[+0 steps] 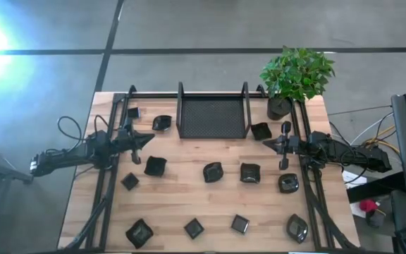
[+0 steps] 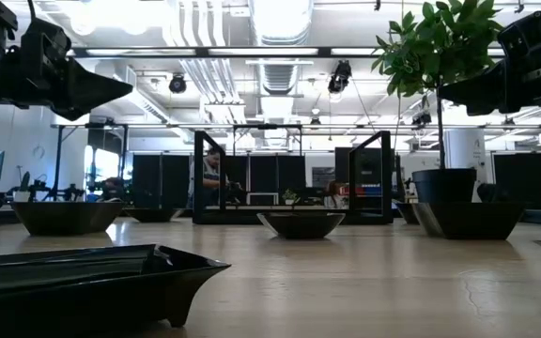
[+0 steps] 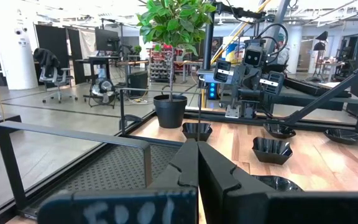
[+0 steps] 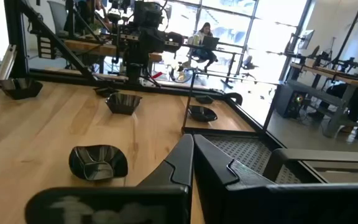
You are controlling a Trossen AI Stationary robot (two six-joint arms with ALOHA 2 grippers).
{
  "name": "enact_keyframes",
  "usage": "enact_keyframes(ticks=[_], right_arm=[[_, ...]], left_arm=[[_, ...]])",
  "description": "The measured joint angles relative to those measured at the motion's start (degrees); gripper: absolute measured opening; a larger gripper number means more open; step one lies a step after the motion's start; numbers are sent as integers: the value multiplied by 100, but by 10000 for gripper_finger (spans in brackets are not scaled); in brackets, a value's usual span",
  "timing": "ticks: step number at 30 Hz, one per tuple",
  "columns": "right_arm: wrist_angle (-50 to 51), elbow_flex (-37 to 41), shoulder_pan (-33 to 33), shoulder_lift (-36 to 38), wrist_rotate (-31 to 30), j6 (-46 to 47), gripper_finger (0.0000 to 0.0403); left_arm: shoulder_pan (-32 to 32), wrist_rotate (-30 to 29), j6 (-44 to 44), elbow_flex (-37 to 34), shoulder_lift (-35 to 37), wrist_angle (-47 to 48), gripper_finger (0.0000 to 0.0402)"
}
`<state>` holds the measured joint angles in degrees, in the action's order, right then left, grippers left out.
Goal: Pick & Place Mini shaped plates
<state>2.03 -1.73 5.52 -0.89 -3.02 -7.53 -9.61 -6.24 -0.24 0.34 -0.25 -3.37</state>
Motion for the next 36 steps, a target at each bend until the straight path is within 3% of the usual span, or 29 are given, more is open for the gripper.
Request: enact_keyframes(ticks=[3, 8, 12, 15, 21, 24, 36], right_arm=[[-1, 0, 0, 0, -1, -61, 8], [-10, 0, 4, 0, -2, -1277, 8], [-10, 0, -1, 1, -3, -1418, 8], [-10, 1, -1, -2, -3, -1111, 8], [-8, 0, -1, -1, -1, 1060, 8], [-8, 1, -1, 0, -1, 1637, 8], [-187, 1, -1, 1, -3, 1910, 8]], left_arm=[[0, -1, -1, 0, 0, 1, 0], [4, 0, -2, 0, 0, 2, 0], [4, -2, 0, 0, 0, 2, 0], [4, 0, -1, 0, 0, 2, 0], [4, -1, -2, 0, 0, 2, 0], [2, 0, 0, 0, 0, 2, 0], [-2, -2, -1, 0, 0, 1, 0]])
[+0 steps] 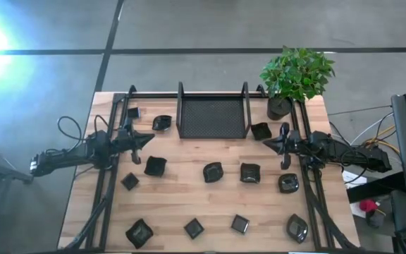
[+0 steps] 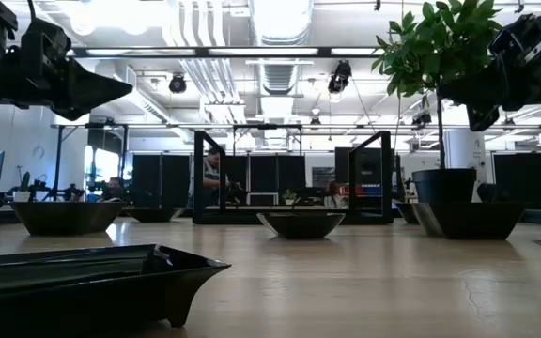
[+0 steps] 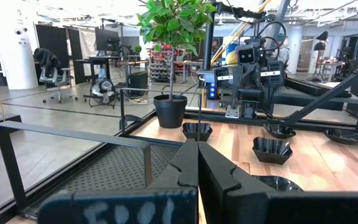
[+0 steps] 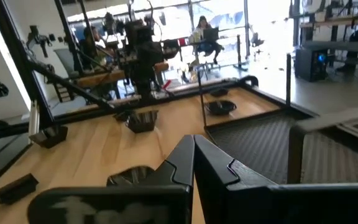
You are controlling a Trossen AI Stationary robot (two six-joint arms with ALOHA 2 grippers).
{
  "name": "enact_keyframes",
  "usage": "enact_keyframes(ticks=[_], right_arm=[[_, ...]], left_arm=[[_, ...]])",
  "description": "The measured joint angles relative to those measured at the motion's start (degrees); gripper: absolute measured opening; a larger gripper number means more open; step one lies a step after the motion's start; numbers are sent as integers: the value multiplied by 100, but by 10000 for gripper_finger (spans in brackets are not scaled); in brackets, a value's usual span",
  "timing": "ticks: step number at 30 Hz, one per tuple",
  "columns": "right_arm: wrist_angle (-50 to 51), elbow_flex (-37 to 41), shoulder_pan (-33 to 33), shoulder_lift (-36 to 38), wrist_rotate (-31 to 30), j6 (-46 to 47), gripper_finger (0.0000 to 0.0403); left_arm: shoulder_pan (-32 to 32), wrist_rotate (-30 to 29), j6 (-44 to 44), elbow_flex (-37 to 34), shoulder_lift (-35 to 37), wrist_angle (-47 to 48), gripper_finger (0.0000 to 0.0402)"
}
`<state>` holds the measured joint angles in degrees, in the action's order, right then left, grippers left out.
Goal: Pick & Place Mini shaped plates
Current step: Put the black distorted square plate on the shelf
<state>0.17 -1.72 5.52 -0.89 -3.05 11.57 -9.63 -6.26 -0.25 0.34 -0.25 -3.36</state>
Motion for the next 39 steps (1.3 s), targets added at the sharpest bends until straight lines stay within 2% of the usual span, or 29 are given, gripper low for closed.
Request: enact_keyframes(ticks=[5, 8, 14, 21, 27, 31, 39], right_arm=[[-372, -2, 1, -2, -9, -7, 8], [-504, -27, 0, 0, -275, -106, 8], [152, -578, 0, -223, -681, -56, 8], [1702, -1447, 0, -1057, -1674, 1124, 8], [3042, -2100, 0, -2038, -2543, 2502, 8], [3838, -2445, 0, -2714, -2679, 3217, 8], [4605, -2832, 2, -3923, -2697, 4084, 8]], left_arm=[[0, 1, 1, 0, 0, 1, 0], [0, 0, 0, 0, 0, 1, 0], [2, 2, 0, 0, 0, 1, 0], [2, 1, 2, 0, 0, -1, 0], [2, 2, 2, 0, 0, 0, 0], [2, 2, 0, 0, 0, -1, 0], [7, 1, 0, 0, 0, 0, 0]])
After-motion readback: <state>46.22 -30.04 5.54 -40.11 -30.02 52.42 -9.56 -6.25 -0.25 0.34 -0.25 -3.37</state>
